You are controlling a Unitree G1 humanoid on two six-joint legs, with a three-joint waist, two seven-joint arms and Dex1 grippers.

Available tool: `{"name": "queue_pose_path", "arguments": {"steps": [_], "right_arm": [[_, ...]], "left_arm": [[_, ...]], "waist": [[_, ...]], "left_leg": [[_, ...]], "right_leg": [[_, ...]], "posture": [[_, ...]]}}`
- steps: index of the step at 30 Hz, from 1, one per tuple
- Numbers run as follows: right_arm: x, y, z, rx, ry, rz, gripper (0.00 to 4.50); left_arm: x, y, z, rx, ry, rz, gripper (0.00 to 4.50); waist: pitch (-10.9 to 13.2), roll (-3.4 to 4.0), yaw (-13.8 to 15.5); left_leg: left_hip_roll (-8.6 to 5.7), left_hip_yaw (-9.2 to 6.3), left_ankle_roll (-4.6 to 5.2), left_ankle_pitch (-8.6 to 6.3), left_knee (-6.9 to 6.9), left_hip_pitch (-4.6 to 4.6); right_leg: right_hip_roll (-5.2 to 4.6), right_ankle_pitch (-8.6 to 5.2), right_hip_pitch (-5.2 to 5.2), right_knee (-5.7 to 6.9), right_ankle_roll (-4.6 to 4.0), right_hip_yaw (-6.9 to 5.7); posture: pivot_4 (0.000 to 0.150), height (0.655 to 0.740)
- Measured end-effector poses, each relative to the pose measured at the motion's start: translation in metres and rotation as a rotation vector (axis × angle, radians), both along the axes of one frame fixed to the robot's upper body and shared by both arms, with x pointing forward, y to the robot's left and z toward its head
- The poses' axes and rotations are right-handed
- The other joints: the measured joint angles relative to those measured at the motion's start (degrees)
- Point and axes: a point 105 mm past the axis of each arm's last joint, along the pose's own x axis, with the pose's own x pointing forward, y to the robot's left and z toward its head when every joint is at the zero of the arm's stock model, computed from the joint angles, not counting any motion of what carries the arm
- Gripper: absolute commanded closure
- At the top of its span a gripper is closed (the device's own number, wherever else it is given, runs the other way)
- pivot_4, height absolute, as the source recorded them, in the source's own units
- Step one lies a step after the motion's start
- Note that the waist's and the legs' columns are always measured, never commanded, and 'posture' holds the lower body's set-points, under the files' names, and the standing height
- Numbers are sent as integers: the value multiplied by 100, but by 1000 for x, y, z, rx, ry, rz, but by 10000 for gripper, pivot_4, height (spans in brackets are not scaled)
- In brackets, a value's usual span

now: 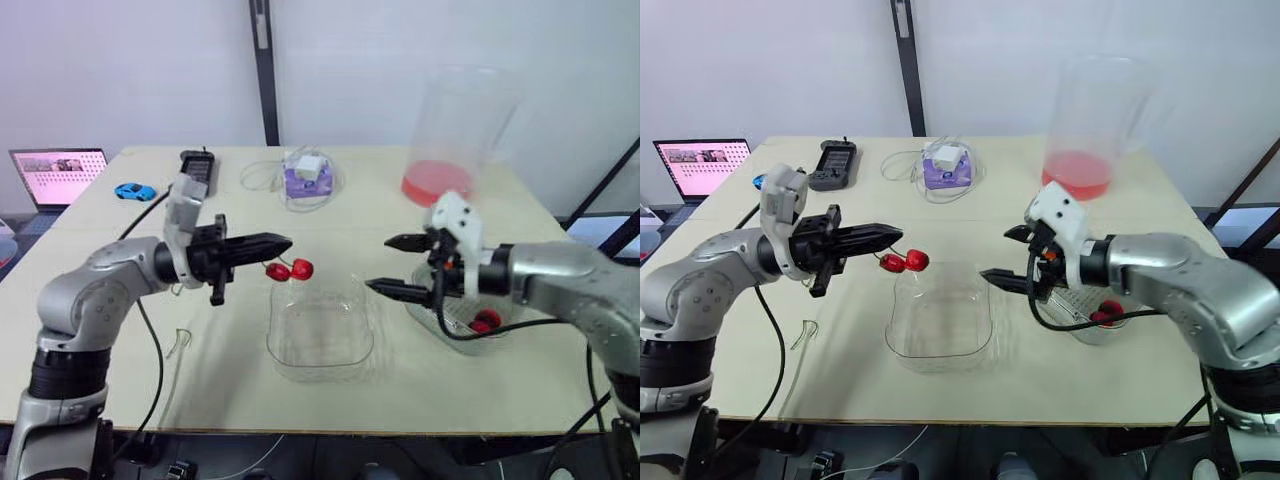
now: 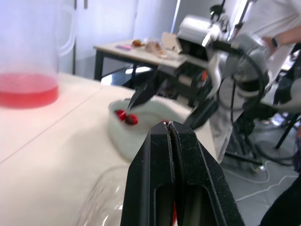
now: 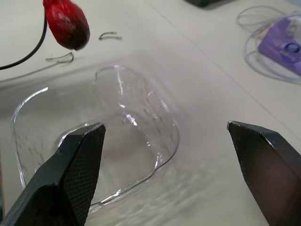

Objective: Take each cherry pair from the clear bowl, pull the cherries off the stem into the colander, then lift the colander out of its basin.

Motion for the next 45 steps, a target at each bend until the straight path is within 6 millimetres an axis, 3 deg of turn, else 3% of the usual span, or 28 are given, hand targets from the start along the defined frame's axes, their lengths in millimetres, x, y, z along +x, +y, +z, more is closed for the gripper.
{"name": "queue_pose_path", "arguments": {"steps": [5, 15, 18, 20, 33, 35, 45], "right_arm": [[-8, 31, 6, 66, -49, 70, 520], [-19, 60, 1, 90, -2, 166, 520], [-17, 65, -1, 86, 5, 167, 8863], [-16, 67, 0, 91, 4, 171, 17390], [-16, 69, -4, 62, 13, 176, 17390], [-16, 69, -4, 59, 16, 176, 25836], [-15, 68, -5, 54, 18, 175, 25836]], "left_arm": [[0, -4, -5, -17, 17, 5, 45000], [-1, -12, -10, -10, 29, -20, 45000], [-2, -14, -11, -7, 28, -25, 45000], [-2, -16, -11, -7, 27, -32, 45000], [-4, -18, -10, -8, 19, -38, 45000], [-4, -19, -10, -8, 19, -39, 45000], [-4, -20, -8, -9, 13, -44, 45000]], "waist": [[0, 0, 19], [0, 0, 14], [0, 0, 17], [0, 0, 17], [0, 0, 16], [0, 0, 15], [0, 0, 15]], "left_leg": [[-1, -2, -1, 0, -2, 0], [-1, -3, -1, 0, -3, 2], [-2, -2, -1, 0, -2, 1], [-2, -2, -1, 0, -2, 1], [-2, -3, -1, 0, -2, 1], [-2, -3, -1, 0, -2, 1], [-1, -3, -1, 0, -2, 1]], "right_leg": [[-2, 0, 0, 0, 0, -1], [-1, 0, 2, -1, 0, -2], [-2, 0, 2, -1, 0, -2], [-2, 0, 2, -1, 0, -2], [-2, 0, 2, -1, 0, -2], [-2, 0, 2, -1, 0, -2], [-2, 0, 2, -1, 0, -2]], "posture": [[1500, 7332], [1500, 7332], [1500, 7332], [1500, 7332], [1500, 7332], [1500, 7332], [1500, 7332]]}}
